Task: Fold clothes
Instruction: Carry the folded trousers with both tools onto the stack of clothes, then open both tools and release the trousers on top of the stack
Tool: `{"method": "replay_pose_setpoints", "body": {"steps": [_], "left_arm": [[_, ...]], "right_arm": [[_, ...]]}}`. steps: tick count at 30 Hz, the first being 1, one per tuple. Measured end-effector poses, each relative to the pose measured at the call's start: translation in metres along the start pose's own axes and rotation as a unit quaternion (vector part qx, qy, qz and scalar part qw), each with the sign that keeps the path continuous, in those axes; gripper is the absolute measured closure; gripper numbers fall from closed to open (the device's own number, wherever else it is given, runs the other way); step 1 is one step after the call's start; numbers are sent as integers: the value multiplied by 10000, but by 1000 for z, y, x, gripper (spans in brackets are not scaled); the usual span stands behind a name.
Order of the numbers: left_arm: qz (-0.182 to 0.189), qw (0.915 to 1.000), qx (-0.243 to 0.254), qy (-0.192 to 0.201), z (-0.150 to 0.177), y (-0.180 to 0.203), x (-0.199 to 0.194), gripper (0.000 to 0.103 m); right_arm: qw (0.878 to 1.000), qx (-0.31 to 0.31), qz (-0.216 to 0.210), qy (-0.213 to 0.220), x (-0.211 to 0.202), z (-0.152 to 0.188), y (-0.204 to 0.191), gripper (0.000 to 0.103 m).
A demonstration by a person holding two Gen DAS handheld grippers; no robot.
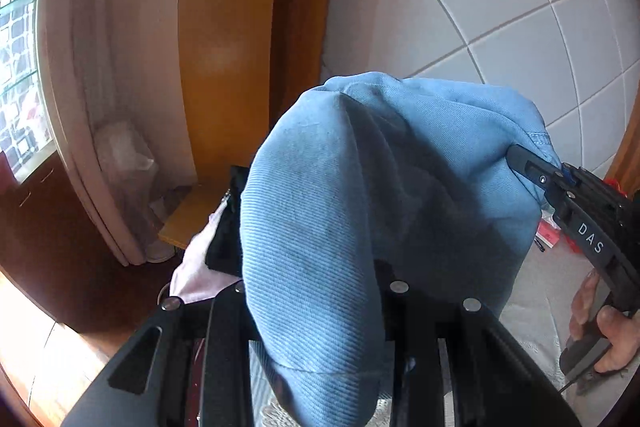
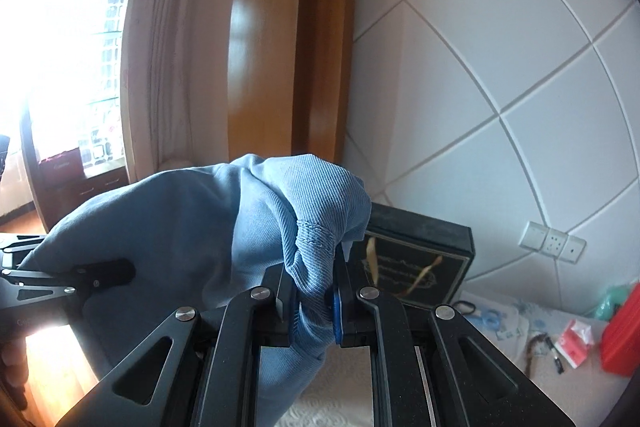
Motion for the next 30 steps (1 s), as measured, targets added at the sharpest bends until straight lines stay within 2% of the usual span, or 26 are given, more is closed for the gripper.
{"method": "replay_pose_setpoints", "body": {"steps": [4,6,7,8,9,10,11,12,14,17,19,22,24,27,30], "left_arm": [[79,9996,-223,-179,-22,-39,30,72],[-56,9985,-413,-348,-23,-63,57,64],[-240,9978,-458,-414,-22,-76,72,50],[-587,9963,-435,-447,-19,-90,89,34],[-949,9934,-404,-500,-14,-104,104,29],[-1167,9904,-405,-626,-8,-115,119,27],[-1199,9886,-459,-786,-1,-122,132,26],[-1157,9878,-539,-888,4,-126,141,23],[-1251,9873,-528,-826,5,-129,146,0],[-1288,9886,-335,-700,4,-125,147,0],[-1281,9888,-332,-689,5,-123,146,0],[-1284,9898,-266,-552,1,-119,132,0],[-1177,9921,-200,-382,-3,-110,114,0],[-799,9965,-117,-212,-4,-85,81,0],[-494,9986,-14,-193,3,-65,61,0]], "right_arm": [[9995,262,-143,-136,49,-21,-12,91],[9988,360,-151,-305,80,-22,-12,89],[9982,418,-195,-395,97,-19,-12,88],[9974,463,-185,-518,115,-13,-11,83],[9965,501,-140,-656,135,-6,-11,66],[9954,487,7,-822,153,4,-10,57],[9936,468,101,-1026,170,16,-10,37],[9911,459,148,-1243,186,30,-10,24],[9864,427,209,-1575,208,57,-14,21],[9813,499,307,-1836,226,86,-14,15],[9794,677,276,-1880,230,95,-10,15],[9772,926,252,-1893,224,93,-3,6],[9822,1012,215,-1569,200,77,-2,6],[9899,986,177,-999,154,52,-10,0],[9930,718,249,-903,115,56,-26,0]]}}
Point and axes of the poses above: each gripper's, at about its wrist camera, not at the fingertips, and x roughly the way its jaws point, y to its right, z to its underside, the point moved 9 cm from there along x, roughly the way its jaws point, and after that the axes turned 10 degrees about -x, right-handed, at the moved point
